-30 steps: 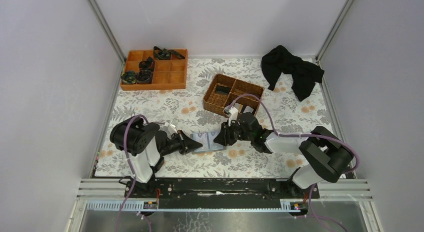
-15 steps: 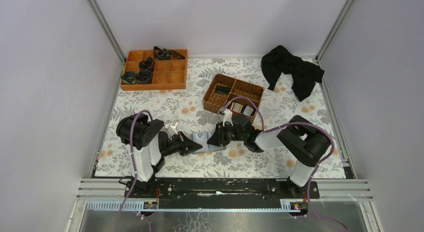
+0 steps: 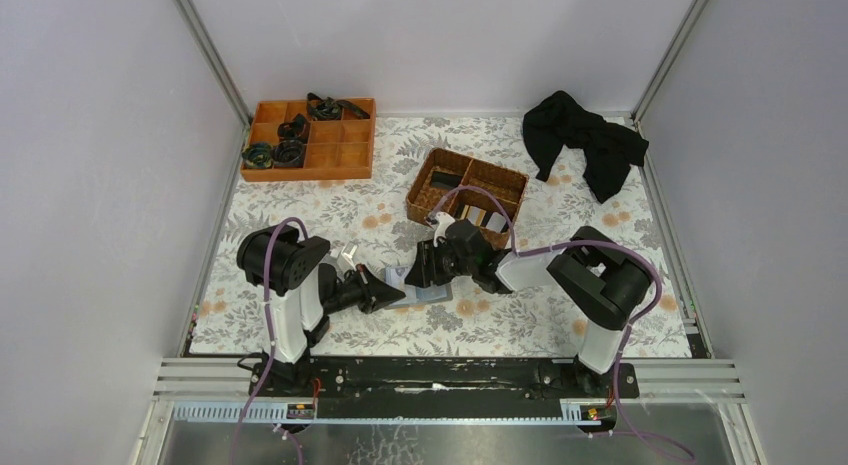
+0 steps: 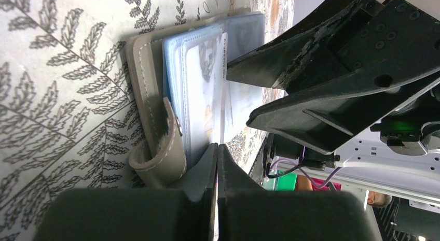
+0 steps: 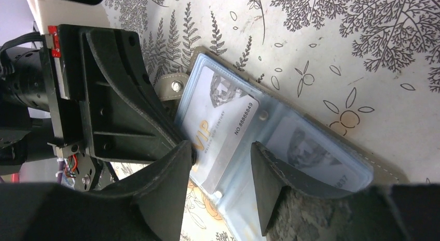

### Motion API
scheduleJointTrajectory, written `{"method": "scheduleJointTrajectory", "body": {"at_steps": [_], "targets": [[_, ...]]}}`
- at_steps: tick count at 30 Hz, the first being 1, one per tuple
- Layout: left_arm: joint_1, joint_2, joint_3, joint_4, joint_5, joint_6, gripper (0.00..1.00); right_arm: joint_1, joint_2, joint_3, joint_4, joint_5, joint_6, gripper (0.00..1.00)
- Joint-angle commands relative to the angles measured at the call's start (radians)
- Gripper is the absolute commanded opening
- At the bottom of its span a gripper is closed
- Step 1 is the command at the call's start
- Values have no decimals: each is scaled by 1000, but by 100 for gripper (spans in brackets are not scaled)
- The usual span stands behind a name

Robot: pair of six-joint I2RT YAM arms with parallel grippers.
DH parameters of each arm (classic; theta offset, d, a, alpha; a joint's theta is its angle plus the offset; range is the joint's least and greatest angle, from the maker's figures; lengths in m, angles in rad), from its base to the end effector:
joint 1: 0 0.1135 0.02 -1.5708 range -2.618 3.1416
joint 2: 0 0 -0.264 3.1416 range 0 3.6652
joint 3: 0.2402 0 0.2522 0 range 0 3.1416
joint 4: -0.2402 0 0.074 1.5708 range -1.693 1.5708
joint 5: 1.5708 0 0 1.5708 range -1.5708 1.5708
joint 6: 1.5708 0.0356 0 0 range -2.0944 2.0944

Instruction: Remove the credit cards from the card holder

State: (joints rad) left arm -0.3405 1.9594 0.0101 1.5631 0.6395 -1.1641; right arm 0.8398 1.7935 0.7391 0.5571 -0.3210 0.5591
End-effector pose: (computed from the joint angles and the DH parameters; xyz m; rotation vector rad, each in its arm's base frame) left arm 0.1628 -0.0802 0.0694 -0.4297 2.2036 -1.5374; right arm 0.2227 0.2652 0.1362 -0.5304 2.2018 1.1428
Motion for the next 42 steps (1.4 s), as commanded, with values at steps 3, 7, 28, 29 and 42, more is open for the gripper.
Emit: {"method": "scheduleJointTrajectory", "body": {"at_steps": [3,7,28,29,42], "targets": [[-1,28,-36,38,-19,68,0,16,56,35,-78,10,28,54],[-3,39,-33,40,-18,70,0,17,81,14,32,-64,81,53],[0,57,-9,43,-7,75,0,21,74,-88,360,-302,261,46],[1,50,-8,42,-3,73,0,21,79,-88,365,-307,262,46],[-43,-407,-28,-267,-38,123,0,20,149,-86,385,-284,276,47]]}}
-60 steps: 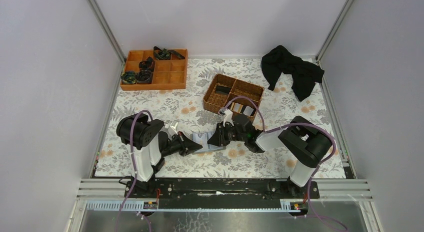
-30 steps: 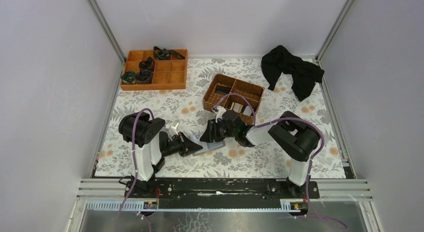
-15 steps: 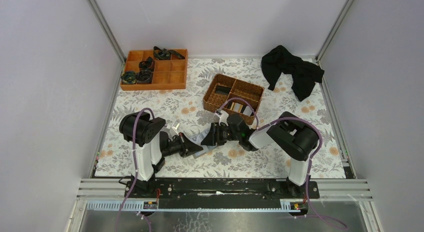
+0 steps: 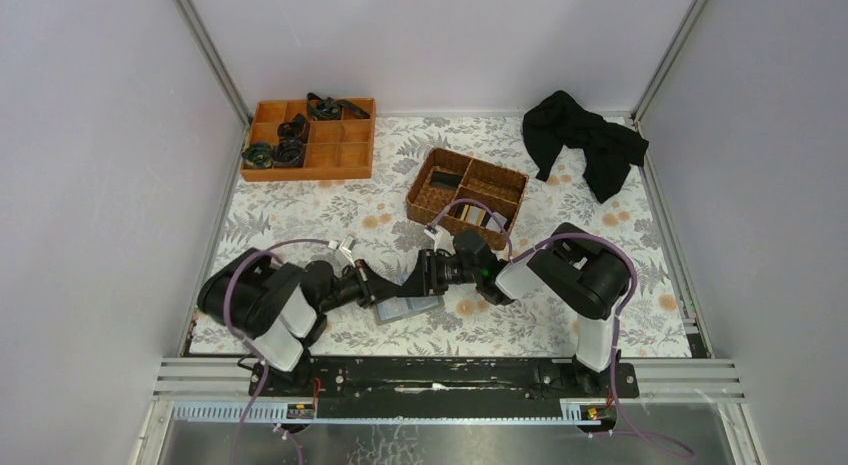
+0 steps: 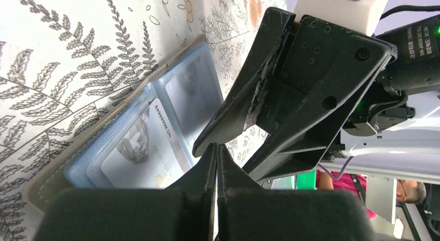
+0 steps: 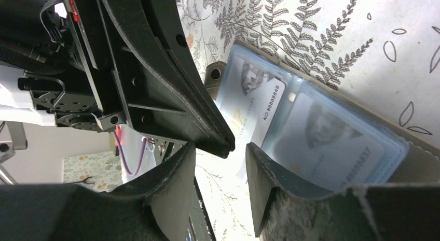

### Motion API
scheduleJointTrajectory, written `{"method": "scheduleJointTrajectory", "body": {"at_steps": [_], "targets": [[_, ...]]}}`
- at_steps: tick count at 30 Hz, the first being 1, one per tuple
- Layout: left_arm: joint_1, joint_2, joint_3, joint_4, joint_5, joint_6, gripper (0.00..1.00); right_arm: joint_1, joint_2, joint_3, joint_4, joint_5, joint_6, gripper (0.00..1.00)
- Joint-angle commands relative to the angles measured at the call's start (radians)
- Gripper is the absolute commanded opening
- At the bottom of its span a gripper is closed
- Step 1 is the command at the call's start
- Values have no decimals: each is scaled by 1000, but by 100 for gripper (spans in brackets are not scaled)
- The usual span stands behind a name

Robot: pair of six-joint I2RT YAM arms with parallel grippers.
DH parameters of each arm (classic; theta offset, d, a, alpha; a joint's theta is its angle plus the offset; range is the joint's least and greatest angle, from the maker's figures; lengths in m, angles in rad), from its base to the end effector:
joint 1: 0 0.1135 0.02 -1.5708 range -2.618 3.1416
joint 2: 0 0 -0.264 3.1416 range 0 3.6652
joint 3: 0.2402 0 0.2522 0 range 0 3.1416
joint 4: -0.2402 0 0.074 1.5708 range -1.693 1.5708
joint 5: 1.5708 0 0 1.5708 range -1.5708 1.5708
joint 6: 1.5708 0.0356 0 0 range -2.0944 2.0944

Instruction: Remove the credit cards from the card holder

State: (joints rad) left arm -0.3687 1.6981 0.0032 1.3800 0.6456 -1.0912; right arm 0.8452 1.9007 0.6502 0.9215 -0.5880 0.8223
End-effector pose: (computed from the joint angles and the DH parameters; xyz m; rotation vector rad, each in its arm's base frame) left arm 0.1603 -0.0849 0.0931 -0.2647 2.1406 -1.5372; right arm 0.2093 0.2657 0.1162 -0.4962 2.1709 1.5956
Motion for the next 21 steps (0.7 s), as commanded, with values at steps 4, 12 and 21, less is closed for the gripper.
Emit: {"method": "scheduleJointTrajectory", "body": {"at_steps": [4,12,21], "targets": [[-15,-370,4,-505,-134,188,0,14,44,13,8,-23,2,47],[-15,-826,102,-1197,-334,341,0,15,-20,9,-67,51,-44,48],[-17,-706,43,-1117,-300,297,5,15,-75,40,-217,107,-107,46]]}}
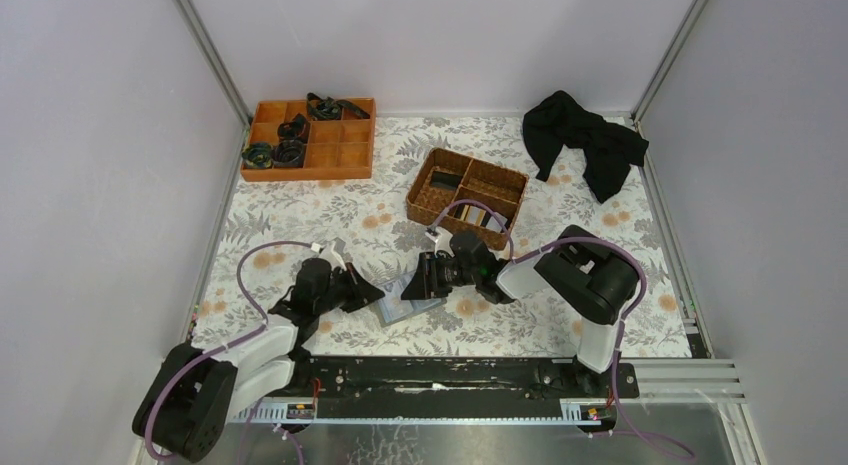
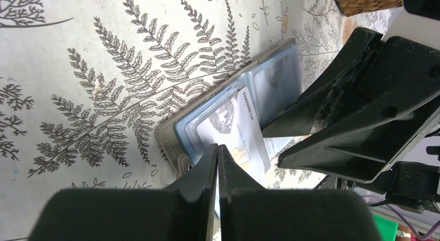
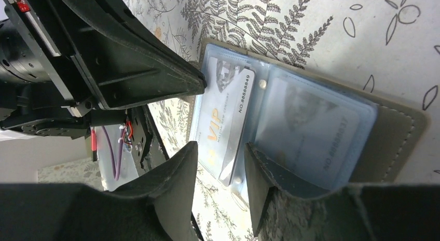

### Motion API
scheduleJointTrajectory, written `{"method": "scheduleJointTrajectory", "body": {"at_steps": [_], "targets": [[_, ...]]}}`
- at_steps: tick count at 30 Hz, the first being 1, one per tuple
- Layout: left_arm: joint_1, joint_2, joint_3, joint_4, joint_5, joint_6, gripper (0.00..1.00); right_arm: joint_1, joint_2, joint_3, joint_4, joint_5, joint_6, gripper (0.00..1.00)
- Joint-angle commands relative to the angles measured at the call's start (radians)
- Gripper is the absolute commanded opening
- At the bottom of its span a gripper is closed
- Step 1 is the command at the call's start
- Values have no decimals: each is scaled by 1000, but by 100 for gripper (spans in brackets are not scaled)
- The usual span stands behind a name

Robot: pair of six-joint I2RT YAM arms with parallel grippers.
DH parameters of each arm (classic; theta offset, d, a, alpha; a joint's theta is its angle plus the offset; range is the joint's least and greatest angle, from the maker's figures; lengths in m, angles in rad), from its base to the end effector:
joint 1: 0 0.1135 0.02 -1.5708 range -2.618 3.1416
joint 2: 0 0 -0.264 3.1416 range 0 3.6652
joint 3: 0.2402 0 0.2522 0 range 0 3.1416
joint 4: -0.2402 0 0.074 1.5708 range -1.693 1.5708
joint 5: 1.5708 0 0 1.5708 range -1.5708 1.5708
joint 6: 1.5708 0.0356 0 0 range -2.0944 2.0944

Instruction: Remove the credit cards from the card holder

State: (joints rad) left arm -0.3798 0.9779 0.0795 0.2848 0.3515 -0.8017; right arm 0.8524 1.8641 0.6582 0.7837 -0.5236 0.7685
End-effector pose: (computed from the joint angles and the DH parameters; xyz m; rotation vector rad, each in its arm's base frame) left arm 0.1439 -0.0706 0.1163 -0.2781 2.3247 -1.0176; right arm 0.2074 0.2642 0.1158 -0.4867 2.2434 1.4782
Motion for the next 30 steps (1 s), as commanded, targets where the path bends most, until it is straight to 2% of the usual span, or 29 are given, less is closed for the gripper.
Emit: {"method": "scheduleJointTrajectory", "body": {"at_steps": [1,6,12,19,30], "targets": [[-6,1,-33,-28,-6,12,3,7,-36,32,-79,40,-51,46],[-5,-46,-40,-66,-44,9,0,7,-20,34,-58,26,-36,45],[-6,7,-25,-50,-39,15,0,9,-11,37,-18,-13,-6,45],[-7,38,-16,-34,-30,19,0,10,31,35,127,-103,100,43],[-8,39,-16,-31,-25,24,0,9,61,37,213,-122,161,41]]}}
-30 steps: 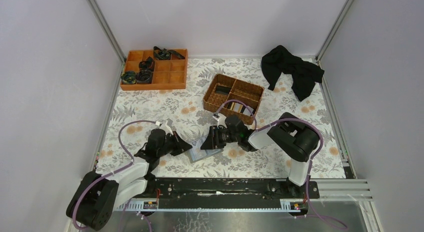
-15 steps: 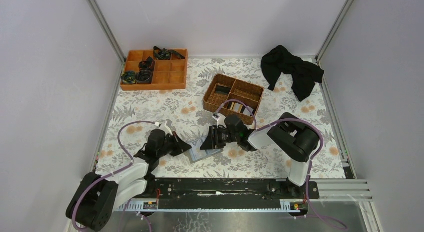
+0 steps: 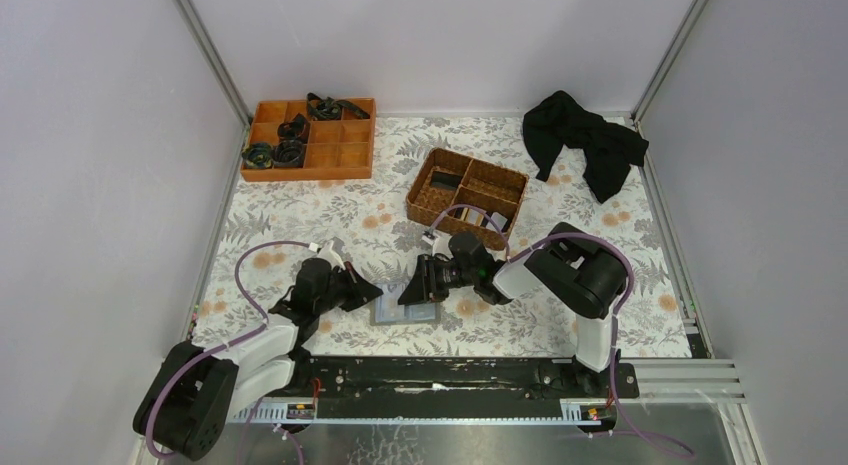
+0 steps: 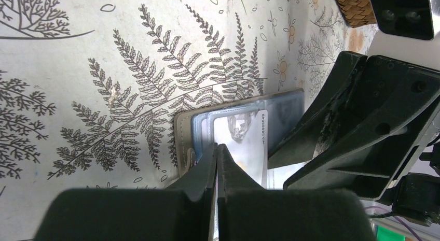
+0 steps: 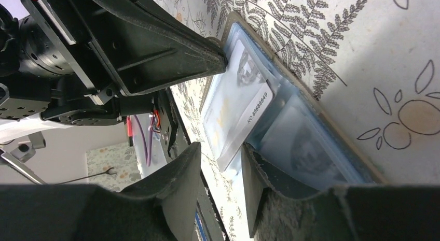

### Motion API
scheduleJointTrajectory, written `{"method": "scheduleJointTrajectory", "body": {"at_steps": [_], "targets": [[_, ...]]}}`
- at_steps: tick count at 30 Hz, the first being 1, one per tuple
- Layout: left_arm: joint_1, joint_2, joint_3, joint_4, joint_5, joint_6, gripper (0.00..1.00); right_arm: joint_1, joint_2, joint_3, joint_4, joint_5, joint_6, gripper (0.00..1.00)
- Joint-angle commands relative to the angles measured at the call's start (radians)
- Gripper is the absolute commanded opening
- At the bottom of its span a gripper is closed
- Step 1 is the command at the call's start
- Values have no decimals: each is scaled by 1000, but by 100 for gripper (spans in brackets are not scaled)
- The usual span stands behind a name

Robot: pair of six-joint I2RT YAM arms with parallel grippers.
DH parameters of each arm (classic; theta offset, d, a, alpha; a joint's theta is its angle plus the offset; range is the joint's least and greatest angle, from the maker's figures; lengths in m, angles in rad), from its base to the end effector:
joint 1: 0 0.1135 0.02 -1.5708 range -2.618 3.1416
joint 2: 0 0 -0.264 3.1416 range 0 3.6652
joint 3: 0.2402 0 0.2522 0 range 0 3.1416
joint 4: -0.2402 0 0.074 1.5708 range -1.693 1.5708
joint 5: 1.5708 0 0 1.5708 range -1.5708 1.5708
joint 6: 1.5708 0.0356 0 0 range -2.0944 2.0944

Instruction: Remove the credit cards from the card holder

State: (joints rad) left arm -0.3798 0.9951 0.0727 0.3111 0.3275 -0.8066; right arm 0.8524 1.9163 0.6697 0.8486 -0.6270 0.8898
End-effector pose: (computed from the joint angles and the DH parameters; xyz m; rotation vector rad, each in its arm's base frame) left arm 0.1446 -0.0700 0.1141 -0.2973 2.3167 -0.9957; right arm 0.2075 0.2690 0.1090 -0.4495 2.2948 1.6391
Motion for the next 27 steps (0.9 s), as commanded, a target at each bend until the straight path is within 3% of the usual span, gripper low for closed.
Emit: {"method": "scheduleJointTrajectory", "body": {"at_steps": [1,8,27], "targets": [[-8,23,-8,-56,1,29,0,7,18,29,162,-18,48,41],[-10,12,-15,-48,13,28,0,7,61,56,209,-14,85,39],[-11,14,-27,-11,49,27,0,-69,82,132,132,19,65,33]]}}
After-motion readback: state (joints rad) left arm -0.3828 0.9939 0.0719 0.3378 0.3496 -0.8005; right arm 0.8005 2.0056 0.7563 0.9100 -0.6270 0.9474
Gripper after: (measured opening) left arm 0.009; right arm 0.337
